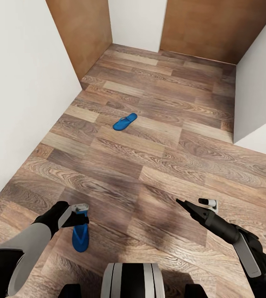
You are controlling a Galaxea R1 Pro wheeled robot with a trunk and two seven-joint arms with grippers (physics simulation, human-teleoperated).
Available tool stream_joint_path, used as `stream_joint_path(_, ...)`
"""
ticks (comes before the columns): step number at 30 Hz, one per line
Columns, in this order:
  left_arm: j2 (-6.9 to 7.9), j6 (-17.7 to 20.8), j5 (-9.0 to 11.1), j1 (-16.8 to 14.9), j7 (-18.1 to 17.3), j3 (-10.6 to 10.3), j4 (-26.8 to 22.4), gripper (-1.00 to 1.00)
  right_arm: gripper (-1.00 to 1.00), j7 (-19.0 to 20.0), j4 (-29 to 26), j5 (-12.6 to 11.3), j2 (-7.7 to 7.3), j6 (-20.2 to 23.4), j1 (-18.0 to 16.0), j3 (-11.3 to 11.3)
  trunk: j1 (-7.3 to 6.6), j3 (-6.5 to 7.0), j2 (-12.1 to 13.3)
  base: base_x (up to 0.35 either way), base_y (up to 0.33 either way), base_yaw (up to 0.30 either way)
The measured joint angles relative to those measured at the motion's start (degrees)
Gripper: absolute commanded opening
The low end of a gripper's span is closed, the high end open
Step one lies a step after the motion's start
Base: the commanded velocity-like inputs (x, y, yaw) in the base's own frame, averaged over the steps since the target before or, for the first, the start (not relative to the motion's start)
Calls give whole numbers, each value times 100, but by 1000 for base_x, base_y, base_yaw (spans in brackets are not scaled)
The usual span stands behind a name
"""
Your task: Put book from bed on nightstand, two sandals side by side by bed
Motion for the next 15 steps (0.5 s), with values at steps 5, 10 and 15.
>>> stream_joint_path(5, -9, -40, -2, 0, 0, -6, -1, 100, 100, -1, 0, 0, 0, 1, 0, -6, 0, -1, 0, 0, 0, 0)
stream_joint_path(10, -1, -128, 11, 0, -5, -5, 2, 100, 100, -1, 0, 1, -3, 2, 0, -7, 0, -1, 0, 0, 0, 0)
stream_joint_path(15, -17, -186, 6, 0, -3, -7, 8, 100, 100, -1, 0, 0, -1, 1, 0, -8, 0, -1, 0, 0, 0, 0)
